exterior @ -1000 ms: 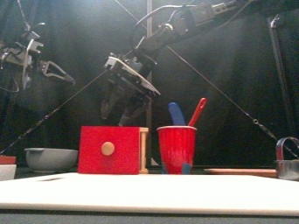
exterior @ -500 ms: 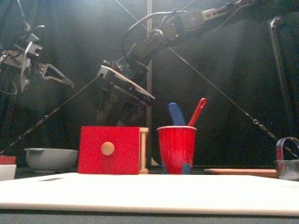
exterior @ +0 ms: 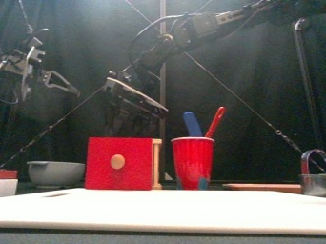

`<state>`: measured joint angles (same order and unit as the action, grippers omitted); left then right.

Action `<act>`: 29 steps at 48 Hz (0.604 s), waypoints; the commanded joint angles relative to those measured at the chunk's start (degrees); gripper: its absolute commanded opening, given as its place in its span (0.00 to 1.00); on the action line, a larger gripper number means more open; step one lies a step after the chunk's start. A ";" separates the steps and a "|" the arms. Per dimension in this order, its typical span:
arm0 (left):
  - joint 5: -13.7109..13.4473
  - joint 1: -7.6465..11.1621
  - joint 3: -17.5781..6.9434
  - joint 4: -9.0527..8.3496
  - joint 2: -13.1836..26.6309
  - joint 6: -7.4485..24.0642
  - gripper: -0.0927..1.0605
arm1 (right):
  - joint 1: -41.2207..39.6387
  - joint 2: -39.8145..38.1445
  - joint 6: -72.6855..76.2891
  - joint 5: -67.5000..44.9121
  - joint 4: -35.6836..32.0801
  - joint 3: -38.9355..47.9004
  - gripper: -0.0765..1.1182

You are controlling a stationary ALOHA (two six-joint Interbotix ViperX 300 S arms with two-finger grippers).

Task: Place sushi on board then cut the sushi with the knife then place the pieces on the plate
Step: Grasp knife edge with left hand

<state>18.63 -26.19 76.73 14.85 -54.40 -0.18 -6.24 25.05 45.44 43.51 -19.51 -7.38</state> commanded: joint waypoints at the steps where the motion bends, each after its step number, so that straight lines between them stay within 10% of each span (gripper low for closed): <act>1: 0.53 -0.18 -0.79 -0.09 0.09 0.09 0.14 | -0.26 -1.23 0.09 -0.09 -0.35 -1.32 0.66; 29: 0.53 -0.26 -0.79 0.00 0.18 -0.09 0.14 | 1.76 -8.26 -3.69 0.18 2.20 -1.85 0.56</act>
<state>18.63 -26.28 76.64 14.85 -54.40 -0.18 -4.75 21.09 42.28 43.77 -18.28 -7.91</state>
